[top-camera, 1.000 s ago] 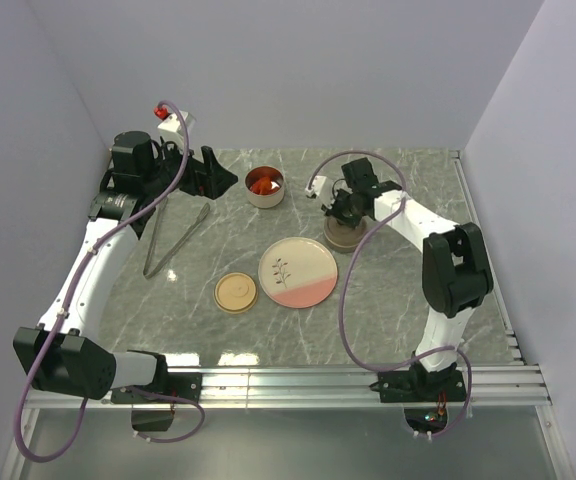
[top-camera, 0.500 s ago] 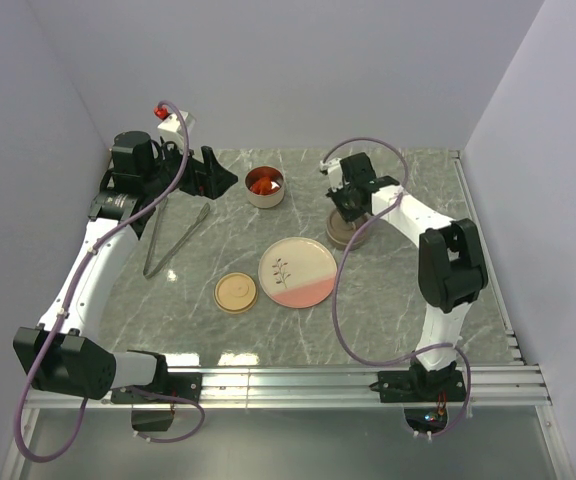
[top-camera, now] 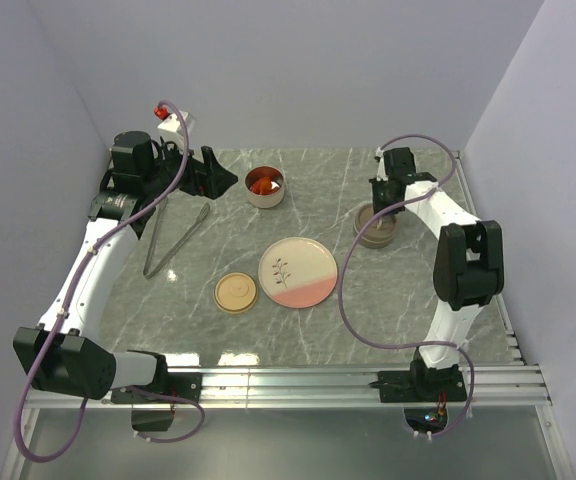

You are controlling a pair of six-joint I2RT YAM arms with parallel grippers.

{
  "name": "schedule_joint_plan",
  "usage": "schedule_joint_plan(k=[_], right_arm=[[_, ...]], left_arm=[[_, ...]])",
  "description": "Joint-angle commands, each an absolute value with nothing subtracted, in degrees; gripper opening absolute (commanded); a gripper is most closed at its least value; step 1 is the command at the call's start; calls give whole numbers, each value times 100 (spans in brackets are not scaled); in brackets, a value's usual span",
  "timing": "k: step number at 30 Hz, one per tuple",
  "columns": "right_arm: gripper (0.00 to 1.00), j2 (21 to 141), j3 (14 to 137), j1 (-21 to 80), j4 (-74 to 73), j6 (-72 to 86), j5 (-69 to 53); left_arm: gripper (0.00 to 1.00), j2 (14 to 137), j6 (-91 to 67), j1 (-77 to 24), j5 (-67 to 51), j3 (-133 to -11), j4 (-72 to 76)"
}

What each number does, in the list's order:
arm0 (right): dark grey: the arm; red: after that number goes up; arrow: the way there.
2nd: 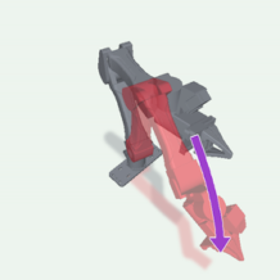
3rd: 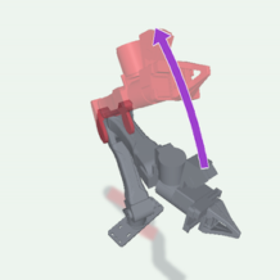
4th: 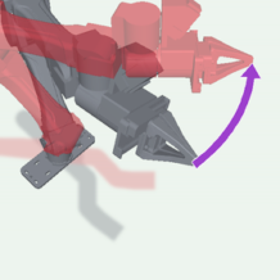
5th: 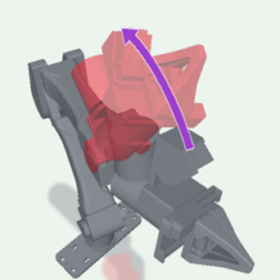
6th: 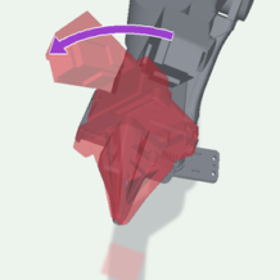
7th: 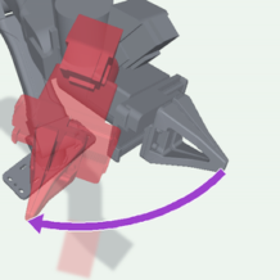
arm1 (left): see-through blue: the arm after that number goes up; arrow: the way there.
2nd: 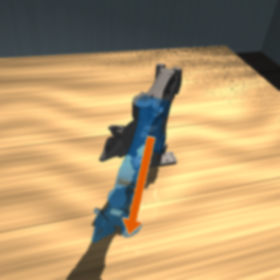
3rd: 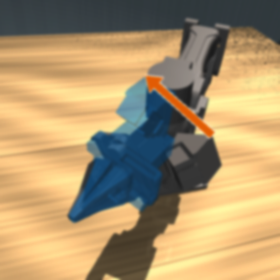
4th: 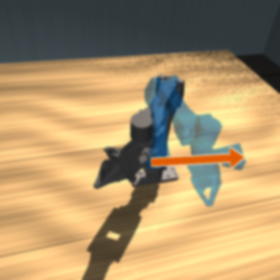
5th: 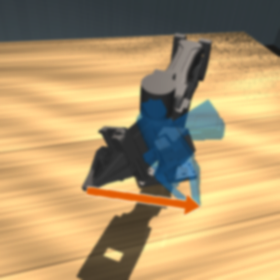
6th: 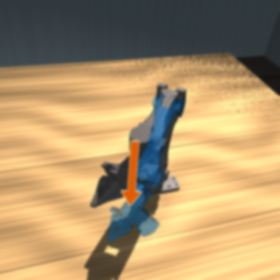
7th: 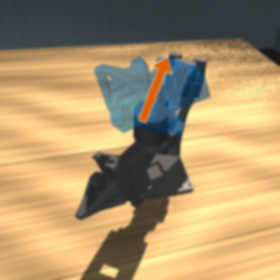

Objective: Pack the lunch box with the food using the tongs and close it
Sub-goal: Move the lunch box

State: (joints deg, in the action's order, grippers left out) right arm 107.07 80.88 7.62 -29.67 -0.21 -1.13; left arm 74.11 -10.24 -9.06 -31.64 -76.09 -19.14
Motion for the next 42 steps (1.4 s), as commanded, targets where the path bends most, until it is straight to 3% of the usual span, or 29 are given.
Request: schedule_joint_plan(k=[1,21,32,35,42], right_arm=[[0,10907,7682,563,-4131,-122,571],[0,11065,7778,44,-4702,-703,501],[21,10907,8121,62,-4869,-703,281],[22,10881,8261,53,-4939,-686,229],[52,10837,8437,88,-5045,-668,106]], left_arm=[[99,7304,-1028,-879,-3270,-7638,-1714],[99,7225,-914,-853,-3366,-7550,-1714],[99,7163,-958,-853,-3472,-7418,-1652],[99,7154,-949,-853,-3454,-7418,-1652],[99,7137,-949,-853,-3463,-7409,-1652]])
